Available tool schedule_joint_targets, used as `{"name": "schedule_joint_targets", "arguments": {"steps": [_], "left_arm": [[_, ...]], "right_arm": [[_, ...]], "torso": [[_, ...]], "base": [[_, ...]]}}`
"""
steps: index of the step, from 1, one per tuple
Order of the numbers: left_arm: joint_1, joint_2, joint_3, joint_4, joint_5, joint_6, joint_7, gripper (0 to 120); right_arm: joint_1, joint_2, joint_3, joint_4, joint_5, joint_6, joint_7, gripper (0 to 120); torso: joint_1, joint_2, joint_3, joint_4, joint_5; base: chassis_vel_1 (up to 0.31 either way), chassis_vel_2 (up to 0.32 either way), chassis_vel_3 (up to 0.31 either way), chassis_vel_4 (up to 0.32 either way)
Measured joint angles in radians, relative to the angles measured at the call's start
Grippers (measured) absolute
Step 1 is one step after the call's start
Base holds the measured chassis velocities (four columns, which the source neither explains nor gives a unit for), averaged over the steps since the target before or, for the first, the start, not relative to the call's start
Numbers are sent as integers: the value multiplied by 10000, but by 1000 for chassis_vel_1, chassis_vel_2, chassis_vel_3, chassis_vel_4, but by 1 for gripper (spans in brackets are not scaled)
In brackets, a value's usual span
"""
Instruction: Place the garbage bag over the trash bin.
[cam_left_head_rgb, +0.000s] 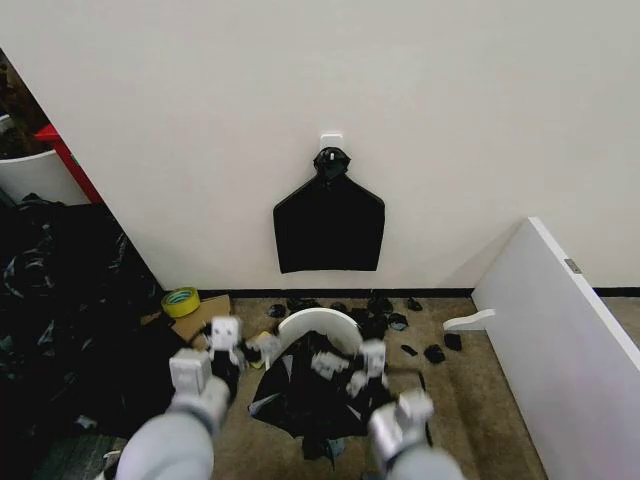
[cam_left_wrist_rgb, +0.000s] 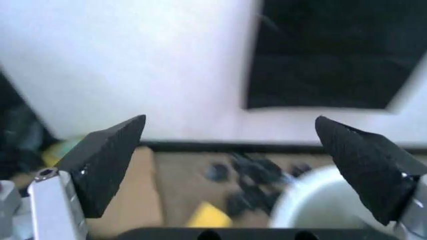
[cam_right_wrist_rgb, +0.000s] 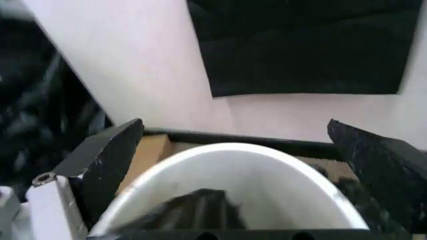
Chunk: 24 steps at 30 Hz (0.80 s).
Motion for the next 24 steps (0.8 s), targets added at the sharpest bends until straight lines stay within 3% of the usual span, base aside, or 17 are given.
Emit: {"name": "schedule_joint_targets", "arguments": {"steps": [7,12,17,24], "left_arm": [[-275,-926,-1315,1083,-842,8,23,100],[-300,-1166,-1816,1312,-1301,199,-150,100],[-221,-1248,-2081,1477,-1459,266,-377,100],[-97,-1381,-2040,1497,-1459,321,-565,100]], "right_arm": [[2250,-36,-203,-2846,19,-672,-1894,100],[2752,-159,-215,-3343,-8,-1056,-2823,100],[3124,-276,-192,-3470,-179,-2480,-3062,100],[3357,-152,-139,-3644,-200,-3449,-2939,80]], "torso": [[0,0,-1,0,7],[0,0,-2,-2,4],[-1,0,-3,-3,3],[-1,0,-3,-1,3]], "base": [[0,0,0,0],[0,0,0,0],[0,0,0,0],[0,0,0,0]]}}
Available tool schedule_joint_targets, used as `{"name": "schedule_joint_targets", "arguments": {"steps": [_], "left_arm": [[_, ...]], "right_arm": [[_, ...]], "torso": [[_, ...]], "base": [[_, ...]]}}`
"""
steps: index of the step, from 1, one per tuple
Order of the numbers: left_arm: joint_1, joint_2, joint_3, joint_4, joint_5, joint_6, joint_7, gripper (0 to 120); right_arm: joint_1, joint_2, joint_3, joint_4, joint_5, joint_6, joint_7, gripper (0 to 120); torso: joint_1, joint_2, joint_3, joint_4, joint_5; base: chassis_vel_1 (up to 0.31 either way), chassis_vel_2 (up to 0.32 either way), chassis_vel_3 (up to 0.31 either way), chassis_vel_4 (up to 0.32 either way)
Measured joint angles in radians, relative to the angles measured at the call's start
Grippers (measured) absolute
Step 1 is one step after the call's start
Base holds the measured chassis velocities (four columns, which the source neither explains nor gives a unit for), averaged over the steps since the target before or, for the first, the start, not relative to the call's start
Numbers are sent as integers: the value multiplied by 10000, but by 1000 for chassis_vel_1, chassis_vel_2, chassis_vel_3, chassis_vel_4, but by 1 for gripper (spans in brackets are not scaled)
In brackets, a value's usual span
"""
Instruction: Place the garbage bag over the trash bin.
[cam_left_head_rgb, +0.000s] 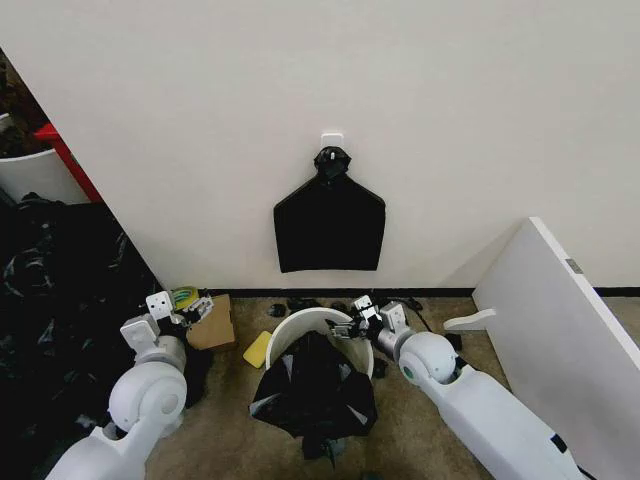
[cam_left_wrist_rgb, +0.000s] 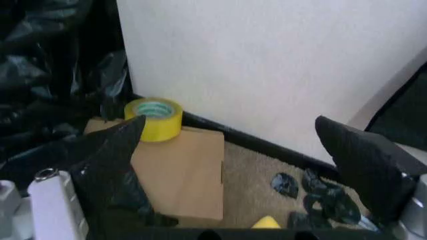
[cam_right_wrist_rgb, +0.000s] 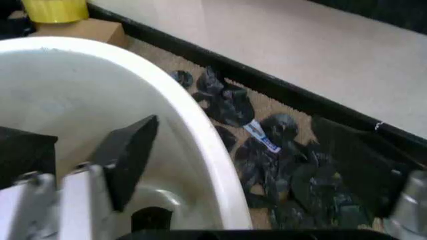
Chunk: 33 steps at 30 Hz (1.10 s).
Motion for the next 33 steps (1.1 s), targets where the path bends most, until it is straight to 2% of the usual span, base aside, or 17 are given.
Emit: {"name": "schedule_joint_targets", "arguments": {"steps": [7,8,10,15,16,20,22,23,25,27,28,30,33], "left_arm": [[68,-41,54,-108,22,81,-115,100],[68,-41,54,-108,22,81,-115,100],[94,-30,56,-132,22,97,-144,100],[130,19,140,-128,54,127,-239,100],[130,19,140,-128,54,127,-239,100],[130,204,269,-47,123,127,-286,100],[119,239,300,-26,135,125,-296,100],[119,239,300,-26,135,125,-296,100],[109,246,337,3,138,124,-308,100],[105,243,363,25,140,124,-319,100],[105,226,393,39,139,125,-332,100],[110,209,427,55,139,124,-348,100],[109,207,463,60,130,124,-360,100]], "right_arm": [[-65,12,41,58,-219,-148,-373,52],[-65,12,41,58,-219,-148,-373,52],[-131,12,62,63,-245,-70,-372,43],[-405,-12,70,241,31,53,234,22],[-405,-12,70,241,31,53,234,22],[-784,-90,-18,691,964,142,1548,7],[-1040,-132,-72,1196,1740,214,2762,3],[-1040,-132,-72,1196,1740,214,2762,3],[-1383,-136,-164,1872,2631,521,4394,3],[-1646,-86,-238,2323,3170,964,5440,3],[-1935,19,-287,2685,3493,1469,6349,3],[-2394,215,-295,3071,3671,2154,7285,3],[-2848,417,-251,3264,3677,2624,7873,3]], "torso": [[0,0,-1,0,1],[0,0,-1,0,1],[0,0,-1,0,0],[-1,1,-1,-1,0],[-1,1,-1,-1,0],[-1,1,0,0,4],[-1,1,-1,1,-1],[-1,1,-1,1,-1],[-1,1,-1,-1,-1],[-1,1,-1,-2,-2],[-1,1,-1,-1,-2],[-1,1,-1,0,-2],[-1,2,-1,-1,0]], "base": [[0,0,0,0],[0,0,0,0],[0,0,0,0],[0,0,0,0],[0,0,0,0],[0,0,0,0],[0,0,0,0],[0,0,0,0],[0,0,0,0],[0,0,0,0],[0,0,0,0],[0,0,0,0],[0,0,0,0]]}}
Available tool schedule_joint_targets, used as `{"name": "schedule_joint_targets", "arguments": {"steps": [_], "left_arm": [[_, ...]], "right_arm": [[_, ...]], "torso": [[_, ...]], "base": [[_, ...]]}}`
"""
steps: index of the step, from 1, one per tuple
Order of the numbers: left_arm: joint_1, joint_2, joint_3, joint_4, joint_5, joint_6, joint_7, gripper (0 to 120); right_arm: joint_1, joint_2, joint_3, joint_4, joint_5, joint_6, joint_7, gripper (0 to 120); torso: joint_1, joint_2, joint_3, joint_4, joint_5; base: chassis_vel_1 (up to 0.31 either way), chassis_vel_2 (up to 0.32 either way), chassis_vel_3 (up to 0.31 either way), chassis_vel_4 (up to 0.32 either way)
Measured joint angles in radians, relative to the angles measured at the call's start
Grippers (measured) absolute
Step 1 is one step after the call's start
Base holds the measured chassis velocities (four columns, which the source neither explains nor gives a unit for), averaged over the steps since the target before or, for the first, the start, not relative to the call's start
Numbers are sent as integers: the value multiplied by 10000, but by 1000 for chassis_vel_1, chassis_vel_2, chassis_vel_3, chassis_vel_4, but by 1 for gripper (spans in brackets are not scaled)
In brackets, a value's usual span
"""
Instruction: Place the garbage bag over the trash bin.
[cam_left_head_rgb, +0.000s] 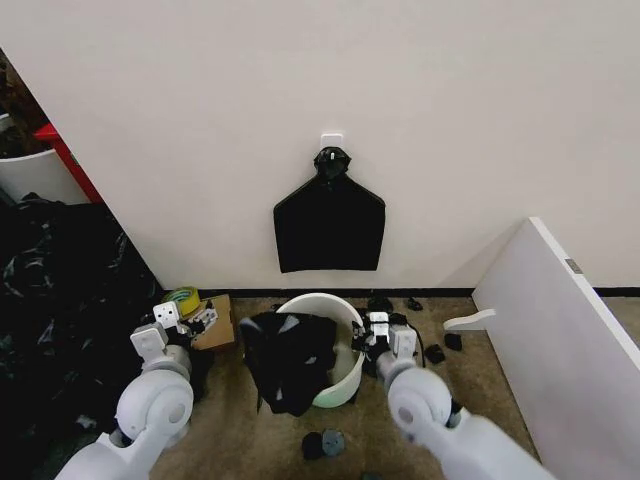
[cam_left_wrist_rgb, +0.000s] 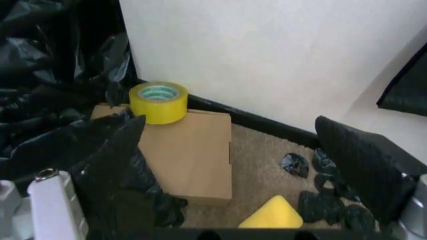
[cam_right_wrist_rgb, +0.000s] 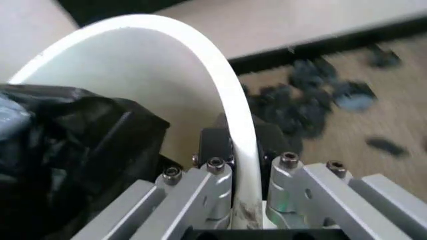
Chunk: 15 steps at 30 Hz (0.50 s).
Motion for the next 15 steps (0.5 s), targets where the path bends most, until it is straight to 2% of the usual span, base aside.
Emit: {"name": "schedule_joint_targets", "arguments": {"steps": [4,15], "left_arm": [[-32,-1,76,-21,-25,16,-13,100],[66,-140,113,-211,-38,104,-52,100]], "right_arm": [[-853,443,148,137,-159,632,894,3],[-1809,924,138,271,-770,1297,1612,4]], "torso": [[0,0,0,0,1],[0,0,0,1,0]], "base": [[0,0,0,0],[0,0,0,0]]}}
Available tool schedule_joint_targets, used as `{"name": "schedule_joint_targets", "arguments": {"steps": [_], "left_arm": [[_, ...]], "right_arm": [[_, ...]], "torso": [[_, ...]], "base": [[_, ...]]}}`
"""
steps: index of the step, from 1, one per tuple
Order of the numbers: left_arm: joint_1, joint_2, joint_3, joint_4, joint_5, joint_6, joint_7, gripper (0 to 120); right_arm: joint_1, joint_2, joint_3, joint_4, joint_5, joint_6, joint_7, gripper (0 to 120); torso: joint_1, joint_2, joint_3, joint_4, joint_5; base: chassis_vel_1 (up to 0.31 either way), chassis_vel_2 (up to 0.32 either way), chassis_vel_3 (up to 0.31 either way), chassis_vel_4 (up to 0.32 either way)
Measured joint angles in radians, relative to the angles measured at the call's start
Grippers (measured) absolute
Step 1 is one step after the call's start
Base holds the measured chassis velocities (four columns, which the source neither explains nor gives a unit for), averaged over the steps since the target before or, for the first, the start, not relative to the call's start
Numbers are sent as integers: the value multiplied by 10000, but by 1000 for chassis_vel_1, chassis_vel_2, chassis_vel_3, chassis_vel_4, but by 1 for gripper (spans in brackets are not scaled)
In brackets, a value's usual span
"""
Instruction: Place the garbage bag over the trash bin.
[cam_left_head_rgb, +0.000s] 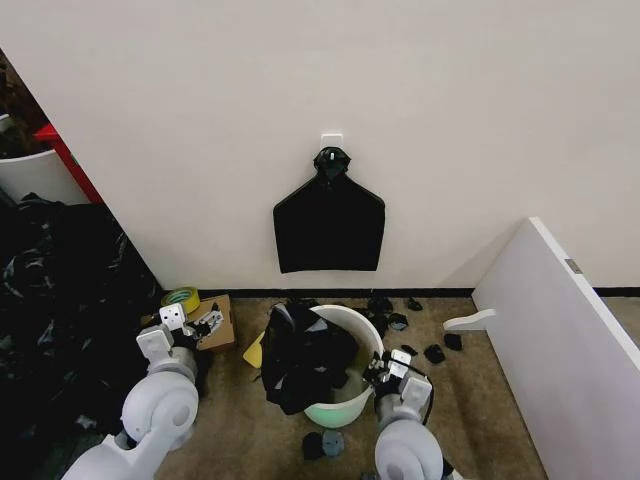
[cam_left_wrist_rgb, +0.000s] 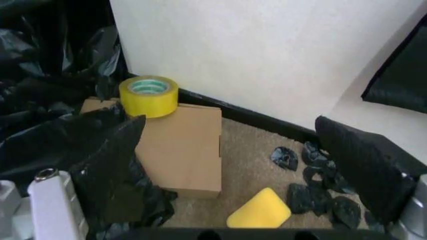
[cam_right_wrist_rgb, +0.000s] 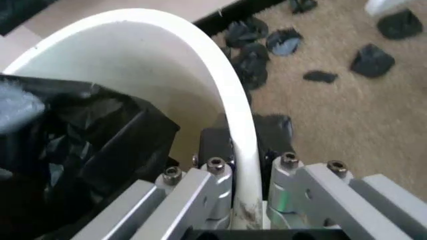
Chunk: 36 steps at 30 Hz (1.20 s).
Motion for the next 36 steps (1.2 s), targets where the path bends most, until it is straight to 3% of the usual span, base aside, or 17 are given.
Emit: {"name": "schedule_joint_targets", "arguments": {"steps": [4,7,9,14,16,21,25,32,36], "left_arm": [[75,-66,-15,-94,-2,37,-15,100],[104,-114,-15,-120,1,47,-18,100],[129,-161,-12,-129,22,52,-22,100],[163,-184,2,-130,68,56,-27,100],[154,-186,34,-110,88,58,-28,100],[117,-193,146,-99,129,70,-32,100],[110,-190,155,-98,140,72,-38,100],[97,-97,108,-40,134,72,-62,100],[61,-129,115,-18,128,72,-72,100]], "right_arm": [[-142,14,-106,53,-191,96,33,22],[-180,-18,-108,215,-411,287,-30,28],[-237,-21,-70,463,-703,792,-196,37],[-309,-7,-38,1217,-205,907,-266,54],[-247,-33,-75,1492,398,507,-335,64],[409,92,25,1535,2224,-1614,346,84],[759,254,108,1071,2702,-2217,644,97],[908,473,116,622,2812,-2411,706,98],[913,599,131,476,2843,-2414,678,84]], "torso": [[0,0,0,1,1],[0,0,0,1,0],[0,0,0,1,1],[0,0,0,0,0],[0,0,1,0,0],[0,0,1,2,0],[0,0,2,1,1],[0,0,2,1,0],[1,0,1,0,0]], "base": [[0,0,0,0],[0,0,0,0],[0,0,0,0],[0,0,0,0],[0,0,0,0],[0,0,0,0],[0,0,0,0],[0,0,0,0],[0,0,0,0]]}}
